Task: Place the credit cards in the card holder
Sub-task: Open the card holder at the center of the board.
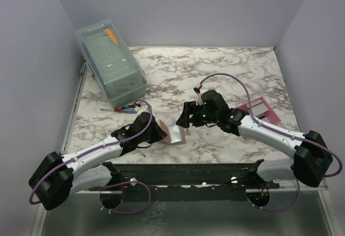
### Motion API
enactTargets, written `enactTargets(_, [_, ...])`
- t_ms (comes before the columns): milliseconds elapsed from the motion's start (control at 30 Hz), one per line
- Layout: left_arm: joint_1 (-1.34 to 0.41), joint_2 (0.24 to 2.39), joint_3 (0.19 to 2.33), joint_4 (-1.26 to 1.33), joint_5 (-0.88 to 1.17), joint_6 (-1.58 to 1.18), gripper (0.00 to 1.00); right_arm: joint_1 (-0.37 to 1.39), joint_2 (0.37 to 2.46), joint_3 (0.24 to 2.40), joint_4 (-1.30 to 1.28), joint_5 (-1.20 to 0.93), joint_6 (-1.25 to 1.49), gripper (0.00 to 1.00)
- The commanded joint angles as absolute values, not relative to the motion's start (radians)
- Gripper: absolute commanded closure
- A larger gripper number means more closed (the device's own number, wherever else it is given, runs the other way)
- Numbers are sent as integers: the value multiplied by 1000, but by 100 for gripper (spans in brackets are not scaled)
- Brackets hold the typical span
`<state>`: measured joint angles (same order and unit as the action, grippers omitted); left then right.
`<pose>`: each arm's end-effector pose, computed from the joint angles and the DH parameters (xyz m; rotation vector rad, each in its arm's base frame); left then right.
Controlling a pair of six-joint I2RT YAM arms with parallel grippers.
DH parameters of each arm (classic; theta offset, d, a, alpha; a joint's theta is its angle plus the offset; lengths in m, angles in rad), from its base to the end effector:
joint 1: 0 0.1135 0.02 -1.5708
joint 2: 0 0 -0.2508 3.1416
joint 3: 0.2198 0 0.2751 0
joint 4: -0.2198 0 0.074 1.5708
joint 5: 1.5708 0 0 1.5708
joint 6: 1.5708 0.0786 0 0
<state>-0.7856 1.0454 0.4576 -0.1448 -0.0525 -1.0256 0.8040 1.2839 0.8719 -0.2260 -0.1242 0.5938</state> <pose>0.1897 -0.1840 0.1295 -0.3232 2.4397 -0.8227 0.2297 0.2524 0.2110 -0.3206 2.3363 0.8757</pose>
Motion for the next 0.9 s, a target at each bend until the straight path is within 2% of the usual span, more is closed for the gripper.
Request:
enactTargets(0, [-789,1026,448,-141,-99,-1029,100,791,1354,787,-15,-294,671,21])
enactTargets(367, [-790,974,332,-161,-133,-1101,100,779,1479,731,128,-382,712,28])
enactTargets(600, [-790,947,327,-161,-124,-1098,100,781,1534,743,177,-435,707,42])
enactTargets(733, [-790,938,331,-163,-118,-1093,100,799,1496,788,61,-363,653,37])
enactTargets(867, [-789,932,326,-163,-124,-1091,100,814,1465,821,2,-322,626,39])
